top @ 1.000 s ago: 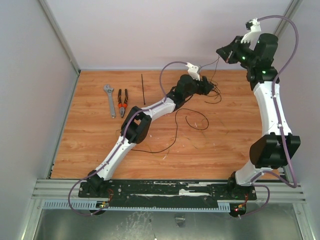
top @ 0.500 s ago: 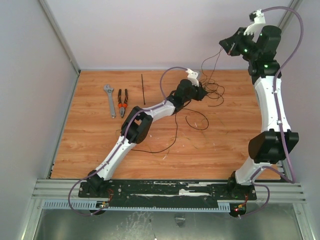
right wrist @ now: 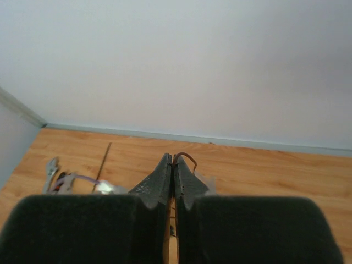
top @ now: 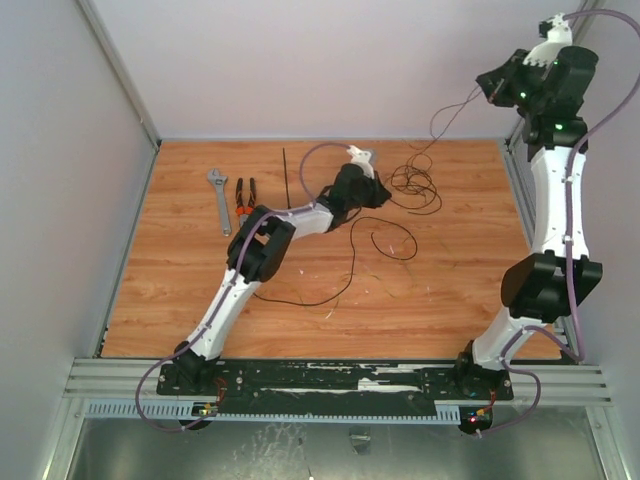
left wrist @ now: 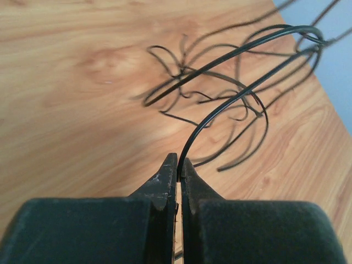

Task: Zip-tie the wires
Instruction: Untie the cable at the center of the board.

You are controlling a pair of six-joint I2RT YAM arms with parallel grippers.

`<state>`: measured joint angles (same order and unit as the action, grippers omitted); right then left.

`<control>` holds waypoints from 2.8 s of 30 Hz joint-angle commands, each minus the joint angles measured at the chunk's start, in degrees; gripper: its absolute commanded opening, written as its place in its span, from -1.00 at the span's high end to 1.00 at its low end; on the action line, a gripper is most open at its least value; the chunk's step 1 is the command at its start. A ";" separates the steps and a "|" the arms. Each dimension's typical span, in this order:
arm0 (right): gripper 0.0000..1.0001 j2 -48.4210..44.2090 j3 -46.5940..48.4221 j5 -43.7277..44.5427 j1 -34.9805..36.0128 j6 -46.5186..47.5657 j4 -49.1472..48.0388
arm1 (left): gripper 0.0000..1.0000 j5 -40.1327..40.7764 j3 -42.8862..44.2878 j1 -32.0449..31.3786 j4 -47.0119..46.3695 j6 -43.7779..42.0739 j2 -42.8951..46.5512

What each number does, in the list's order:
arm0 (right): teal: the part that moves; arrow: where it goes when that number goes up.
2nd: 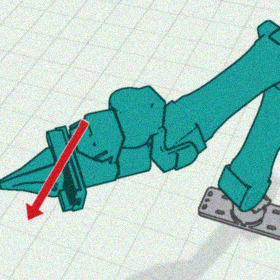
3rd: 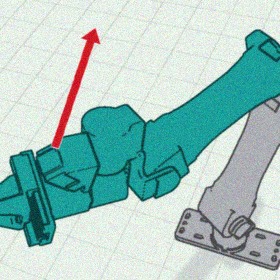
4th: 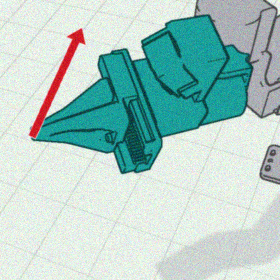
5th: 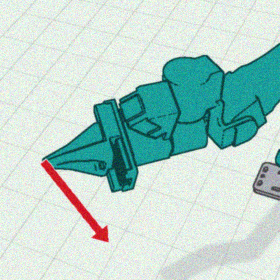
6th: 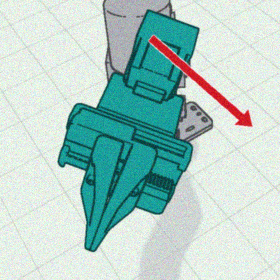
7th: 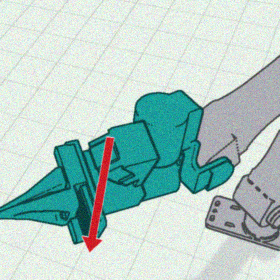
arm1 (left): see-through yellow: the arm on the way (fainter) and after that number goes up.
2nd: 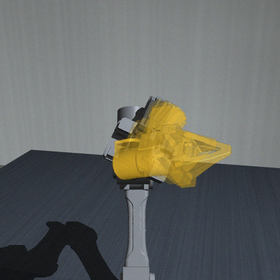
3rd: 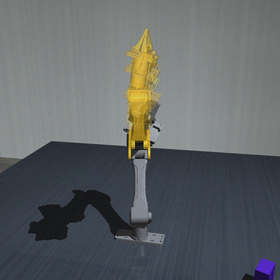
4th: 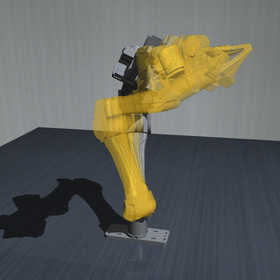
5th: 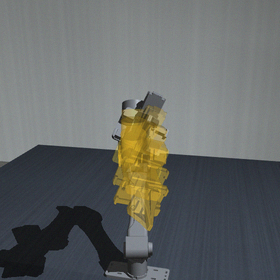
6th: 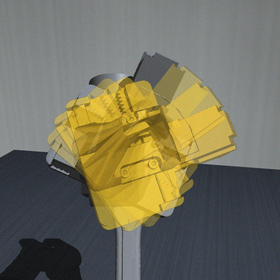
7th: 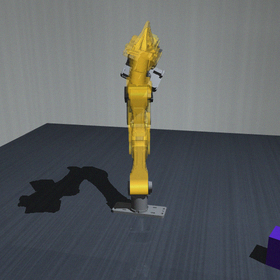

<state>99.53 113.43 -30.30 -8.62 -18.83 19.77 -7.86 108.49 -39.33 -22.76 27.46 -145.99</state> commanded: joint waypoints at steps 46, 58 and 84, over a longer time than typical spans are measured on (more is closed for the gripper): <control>-0.16 -11.84 -41.81 -8.05 -4.22 1.92 -20.45 | 1.00 -3.97 15.38 15.62 24.77 -7.53 32.99; -0.32 0.67 -45.72 -16.08 14.62 6.04 -39.39 | 1.00 -3.58 22.09 13.42 26.19 -7.80 31.99; 0.30 26.16 -18.66 8.29 17.27 3.90 -23.41 | 1.00 -1.92 17.20 17.28 26.13 -7.53 50.16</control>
<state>122.06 89.38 -30.15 10.76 -12.10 -8.75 -10.02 128.22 -24.53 6.39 19.73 -104.71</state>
